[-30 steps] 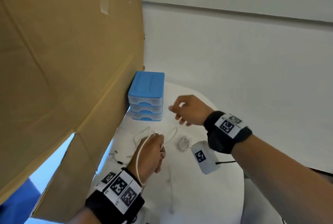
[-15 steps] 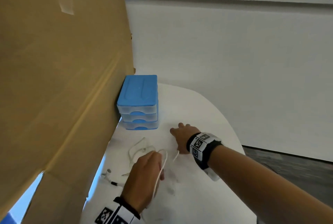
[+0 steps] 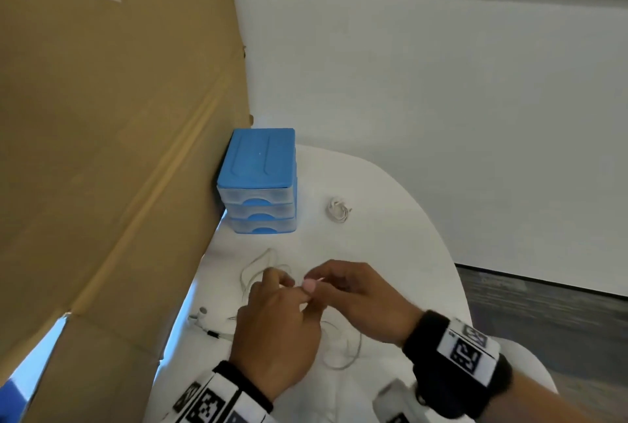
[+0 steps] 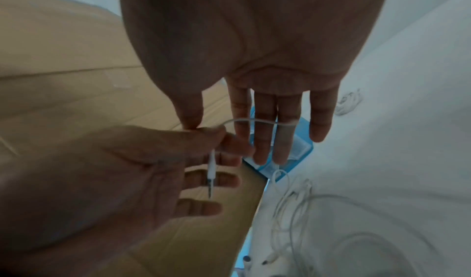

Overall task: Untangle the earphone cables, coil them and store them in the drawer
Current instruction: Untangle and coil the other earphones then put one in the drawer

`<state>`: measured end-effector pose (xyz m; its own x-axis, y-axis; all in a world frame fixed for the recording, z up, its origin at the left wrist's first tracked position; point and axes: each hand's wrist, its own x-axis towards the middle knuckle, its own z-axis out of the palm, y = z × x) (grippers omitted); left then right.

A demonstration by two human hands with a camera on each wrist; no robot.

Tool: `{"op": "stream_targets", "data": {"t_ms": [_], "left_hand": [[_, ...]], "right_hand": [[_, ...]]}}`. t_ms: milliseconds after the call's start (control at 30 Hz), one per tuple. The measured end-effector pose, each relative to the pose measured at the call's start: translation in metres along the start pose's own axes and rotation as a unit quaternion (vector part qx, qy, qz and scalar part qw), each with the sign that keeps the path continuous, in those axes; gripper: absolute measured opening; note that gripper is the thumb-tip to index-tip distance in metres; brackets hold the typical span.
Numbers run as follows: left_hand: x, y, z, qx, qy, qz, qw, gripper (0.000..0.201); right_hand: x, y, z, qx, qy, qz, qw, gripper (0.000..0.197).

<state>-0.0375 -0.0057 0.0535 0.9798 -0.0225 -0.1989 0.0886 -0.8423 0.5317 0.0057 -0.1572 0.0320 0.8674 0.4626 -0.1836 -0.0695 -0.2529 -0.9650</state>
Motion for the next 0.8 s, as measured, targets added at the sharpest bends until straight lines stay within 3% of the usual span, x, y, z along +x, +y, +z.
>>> {"op": "stream_targets", "data": {"t_ms": [67,200,333,433,500,567,667,733,800], "left_hand": [[-0.003,0.005,-0.004,-0.077,-0.028,0.023,0.996,0.026],[-0.016,0.024,-0.009,-0.298,-0.113,0.018,0.948,0.027],[-0.031,0.039,-0.010,-0.396,-0.095,0.012,0.913,0.024],[-0.038,0.043,-0.014,-0.453,-0.049,-0.037,0.890,0.020],[-0.043,0.044,-0.017,-0.477,-0.075,-0.066,0.873,0.025],[-0.050,0.049,-0.020,-0.485,-0.158,-0.076,0.857,0.029],[-0.059,0.060,-0.026,-0.564,-0.218,-0.079,0.793,0.026],[-0.058,0.065,-0.029,-0.657,-0.190,-0.078,0.725,0.022],[-0.055,0.066,-0.026,-0.706,-0.154,-0.070,0.688,0.022]], "right_hand": [[-0.015,0.000,-0.006,0.066,0.009,0.020,0.998,0.030],[-0.043,-0.012,-0.020,0.094,-0.001,0.030,0.995,0.021],[-0.062,-0.026,-0.031,0.075,0.017,0.016,0.997,0.020],[-0.079,-0.033,-0.035,0.056,0.033,0.006,0.998,0.015],[-0.089,-0.033,-0.038,0.028,0.078,-0.003,0.997,0.006],[-0.098,-0.032,-0.041,-0.003,0.144,-0.008,0.990,0.006],[-0.115,-0.030,-0.031,-0.038,0.181,0.008,0.983,0.016],[-0.131,-0.025,-0.013,-0.075,0.143,0.008,0.987,0.026],[-0.146,-0.019,0.008,-0.103,0.088,-0.004,0.991,0.027]]}}
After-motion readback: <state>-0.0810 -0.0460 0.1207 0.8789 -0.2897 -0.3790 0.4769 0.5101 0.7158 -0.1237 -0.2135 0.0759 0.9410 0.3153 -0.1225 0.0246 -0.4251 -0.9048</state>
